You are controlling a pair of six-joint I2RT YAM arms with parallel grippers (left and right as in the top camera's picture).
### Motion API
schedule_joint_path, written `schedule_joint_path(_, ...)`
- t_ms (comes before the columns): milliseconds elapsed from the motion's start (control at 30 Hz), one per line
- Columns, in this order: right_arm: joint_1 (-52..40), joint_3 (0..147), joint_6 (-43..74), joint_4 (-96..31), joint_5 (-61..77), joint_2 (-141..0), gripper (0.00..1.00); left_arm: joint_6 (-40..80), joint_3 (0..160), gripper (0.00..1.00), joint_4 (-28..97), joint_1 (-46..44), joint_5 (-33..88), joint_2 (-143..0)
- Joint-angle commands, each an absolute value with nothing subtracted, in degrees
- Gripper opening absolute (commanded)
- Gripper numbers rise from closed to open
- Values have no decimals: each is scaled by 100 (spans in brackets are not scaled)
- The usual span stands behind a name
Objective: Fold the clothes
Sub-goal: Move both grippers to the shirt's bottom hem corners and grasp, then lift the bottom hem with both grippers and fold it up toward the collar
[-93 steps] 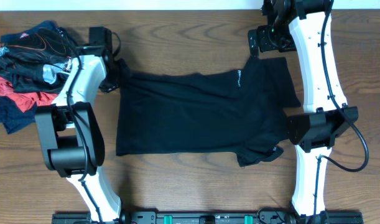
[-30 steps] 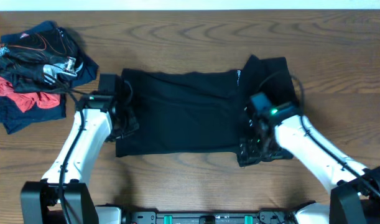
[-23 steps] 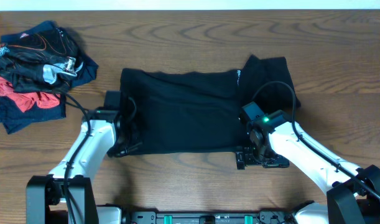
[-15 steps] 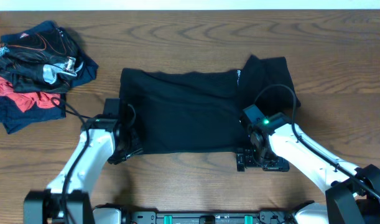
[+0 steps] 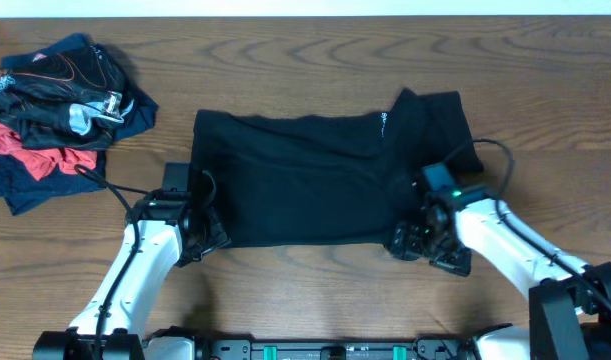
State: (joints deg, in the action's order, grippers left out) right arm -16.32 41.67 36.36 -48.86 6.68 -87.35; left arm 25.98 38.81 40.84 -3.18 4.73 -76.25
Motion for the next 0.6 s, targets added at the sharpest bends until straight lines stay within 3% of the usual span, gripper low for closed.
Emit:
schedule_joint_path(0, -1308, 4158, 4119, -4786, 690, -8685, 99, 2692, 3828, 61, 4080, -331, 379, -7592)
schedule_joint_path(333, -1258, 4158, 4372, -4276, 624, -8685, 65, 2692, 3791, 61, 4012, -331, 333, -7592)
schedule_joint_path(367, -1258, 4158, 4372, -4246, 624, -8685, 58, 2692, 3782, 62, 3992, -331, 333, -7592)
schedule_joint_path(433, -1260, 4158, 4377, -4195, 624, -8685, 25, 2694, 3776, 61, 3968, -331, 333, -7592)
schedule_joint_path(467, -1258, 4158, 4375, -4189, 624, -8685, 13, 2694, 3776, 60, 3968, -331, 333, -7592)
schedule_joint_path(567, -1258, 4158, 4375, -4167, 622, -8685, 9, 2718, 3771, 60, 3953, -331, 311, -7592)
